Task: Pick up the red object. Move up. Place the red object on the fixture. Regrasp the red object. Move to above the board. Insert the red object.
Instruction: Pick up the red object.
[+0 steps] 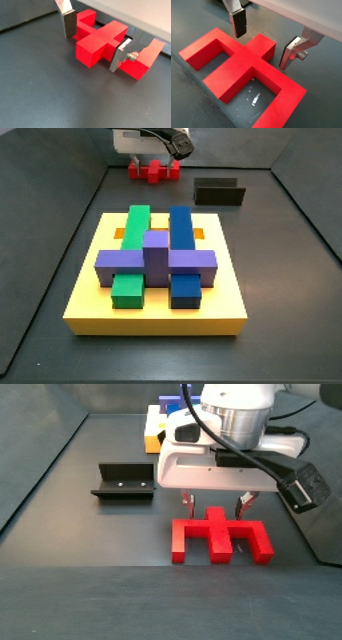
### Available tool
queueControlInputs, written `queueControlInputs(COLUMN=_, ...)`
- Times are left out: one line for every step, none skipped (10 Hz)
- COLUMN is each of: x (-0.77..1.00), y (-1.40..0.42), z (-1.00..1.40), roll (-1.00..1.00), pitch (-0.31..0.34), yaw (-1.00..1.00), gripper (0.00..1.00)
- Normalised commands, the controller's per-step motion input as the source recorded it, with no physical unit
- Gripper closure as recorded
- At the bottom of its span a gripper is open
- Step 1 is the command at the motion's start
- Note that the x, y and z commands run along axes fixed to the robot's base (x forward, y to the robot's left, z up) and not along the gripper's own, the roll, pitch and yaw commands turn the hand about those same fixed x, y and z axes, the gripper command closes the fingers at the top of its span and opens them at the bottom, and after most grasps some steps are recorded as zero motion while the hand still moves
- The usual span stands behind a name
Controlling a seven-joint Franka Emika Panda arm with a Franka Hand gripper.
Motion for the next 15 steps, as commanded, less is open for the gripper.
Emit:
queueControlInputs(x=0.00, y=0.13, z=-0.09, roll=-0.16, pitch=-0.151, yaw=0.00, gripper=0.00)
queueControlInputs(x=0.00, y=0.02, z=0.00, roll=-0.04, pitch=-0.046, yaw=0.00, gripper=0.00)
queueControlInputs(x=0.00, y=0.00, z=0.00, roll=0.00, pitch=0.000, yaw=0.00, gripper=0.00)
queueControlInputs(x=0.00, y=0.00, z=0.00, roll=0.00, pitch=0.000, yaw=0.00, gripper=1.00)
queueControlInputs(x=0.00, y=0.00, z=0.00, roll=0.00, pitch=0.000, yaw=0.00, gripper=1.00)
queueControlInputs(x=0.00, y=0.00, z=0.00, roll=0.00, pitch=0.000, yaw=0.00, gripper=1.00)
queueControlInputs(x=0.00, y=0.00, z=0.00, roll=0.00, pitch=0.000, yaw=0.00, gripper=1.00)
queueControlInputs(x=0.00, y=0.00, z=0.00, roll=0.00, pitch=0.000, yaw=0.00, gripper=1.00)
queueControlInputs(x=0.00, y=0.00, z=0.00, roll=0.00, pitch=0.000, yaw=0.00, gripper=1.00)
queueControlInputs(x=0.00, y=0.00, z=0.00, roll=0.00, pitch=0.000, yaw=0.00, gripper=1.00)
queueControlInputs(x=0.00, y=0.00, z=0.00, roll=0.00, pitch=0.000, yaw=0.00, gripper=1.00)
queueControlInputs(x=0.00, y=0.00, z=0.00, roll=0.00, pitch=0.000, yaw=0.00, gripper=1.00)
queueControlInputs(x=0.00, y=0.00, z=0.00, roll=0.00, pitch=0.000, yaw=0.00, gripper=1.00)
queueControlInputs(x=0.00, y=0.00, z=0.00, roll=0.00, pitch=0.000, yaw=0.00, gripper=1.00)
queueControlInputs(x=0.00, y=0.00, z=0.00, roll=0.00, pitch=0.000, yaw=0.00, gripper=1.00)
